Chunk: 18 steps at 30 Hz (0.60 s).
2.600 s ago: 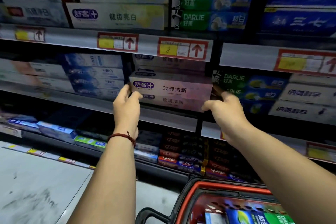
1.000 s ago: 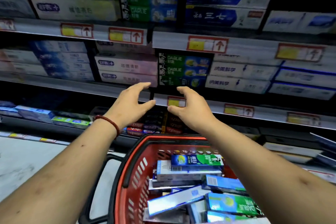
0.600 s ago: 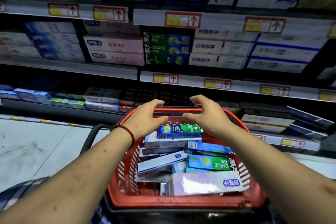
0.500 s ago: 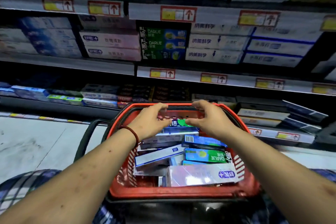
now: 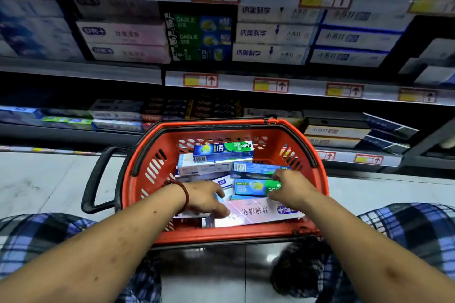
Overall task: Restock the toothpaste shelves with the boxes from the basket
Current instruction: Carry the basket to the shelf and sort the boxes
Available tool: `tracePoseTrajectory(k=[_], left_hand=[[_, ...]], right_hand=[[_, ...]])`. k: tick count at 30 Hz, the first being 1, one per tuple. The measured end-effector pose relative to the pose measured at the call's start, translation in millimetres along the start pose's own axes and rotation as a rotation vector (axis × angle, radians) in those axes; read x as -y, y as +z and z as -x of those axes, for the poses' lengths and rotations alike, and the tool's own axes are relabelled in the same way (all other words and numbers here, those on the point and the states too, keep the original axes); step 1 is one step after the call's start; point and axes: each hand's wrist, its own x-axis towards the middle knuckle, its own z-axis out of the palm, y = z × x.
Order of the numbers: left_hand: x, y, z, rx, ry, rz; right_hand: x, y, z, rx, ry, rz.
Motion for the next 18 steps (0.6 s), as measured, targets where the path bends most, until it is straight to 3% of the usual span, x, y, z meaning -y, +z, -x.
tracePoseTrajectory(k=[6,9,13,18], left_hand=[[1.6,9.9,-1.8,0.039,0.029,0.005],[2.0,8.4,-0.9,0.013,0.048,0.198],[10.3,0.4,-2.5,-0.048,0.02,0.488],[15.6,-23.6,-1.7,-0.291,0.029,0.968]], right_hand=[[-10.2,7.3,-4.3,0.113,0.159,0.092],[-8.8,11.3,-6.3,0.146,0.188,0.032],[-11.0,3.7,-10.7,0.015,0.312,-0.281],[-9.2,-0.9,-12.9,-0.165,0.416,-0.78]])
